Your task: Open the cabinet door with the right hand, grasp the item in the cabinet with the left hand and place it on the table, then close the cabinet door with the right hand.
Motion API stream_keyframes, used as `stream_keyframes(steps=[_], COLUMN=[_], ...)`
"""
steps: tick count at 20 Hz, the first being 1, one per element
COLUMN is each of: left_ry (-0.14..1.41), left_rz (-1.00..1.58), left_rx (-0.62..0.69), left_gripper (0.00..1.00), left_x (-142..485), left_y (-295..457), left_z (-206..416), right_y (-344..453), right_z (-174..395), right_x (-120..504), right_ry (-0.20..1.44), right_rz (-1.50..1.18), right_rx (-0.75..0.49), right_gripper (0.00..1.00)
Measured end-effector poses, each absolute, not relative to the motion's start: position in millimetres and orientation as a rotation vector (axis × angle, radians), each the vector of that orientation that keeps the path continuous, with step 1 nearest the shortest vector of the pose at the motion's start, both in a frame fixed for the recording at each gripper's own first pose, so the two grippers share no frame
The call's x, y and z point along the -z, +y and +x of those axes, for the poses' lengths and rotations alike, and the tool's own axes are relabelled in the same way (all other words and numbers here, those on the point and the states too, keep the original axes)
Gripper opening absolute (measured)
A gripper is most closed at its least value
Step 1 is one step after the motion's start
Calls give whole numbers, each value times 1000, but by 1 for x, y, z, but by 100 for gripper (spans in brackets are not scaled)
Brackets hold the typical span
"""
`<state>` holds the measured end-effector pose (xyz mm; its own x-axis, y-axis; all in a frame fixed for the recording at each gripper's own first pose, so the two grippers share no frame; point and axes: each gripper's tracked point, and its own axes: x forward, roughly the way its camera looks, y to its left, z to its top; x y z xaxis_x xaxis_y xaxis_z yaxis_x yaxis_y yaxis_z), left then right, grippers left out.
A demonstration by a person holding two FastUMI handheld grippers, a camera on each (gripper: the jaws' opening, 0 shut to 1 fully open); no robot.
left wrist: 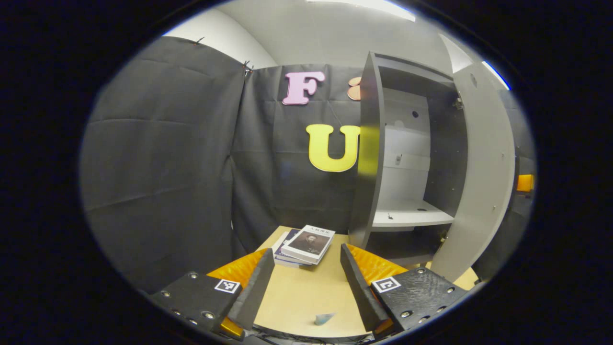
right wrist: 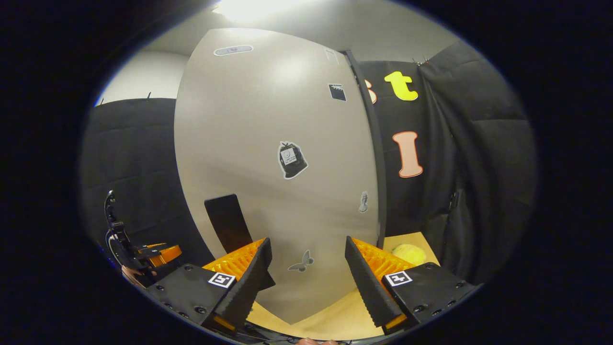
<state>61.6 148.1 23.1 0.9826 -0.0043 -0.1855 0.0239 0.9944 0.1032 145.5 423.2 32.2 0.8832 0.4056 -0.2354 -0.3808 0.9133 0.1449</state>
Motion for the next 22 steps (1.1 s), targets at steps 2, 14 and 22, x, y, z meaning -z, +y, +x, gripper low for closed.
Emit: stream_keyframes(steps=[2, 14, 22], left_ry=[188, 161, 154], left_rz=[119, 129, 61], left_rx=[6, 51, 175], left_gripper=[84, 84, 84], left_x=[-25, -41, -25], left_y=[154, 137, 90], left_z=[65, 66, 60], right_y=[446, 516, 442], right_z=[163, 166, 140], right_x=[-22, -12, -17], right_ry=[295, 278, 257], right_rz=[103, 76, 34], right_rx=[-463, -585, -412], right_gripper=[98, 98, 98])
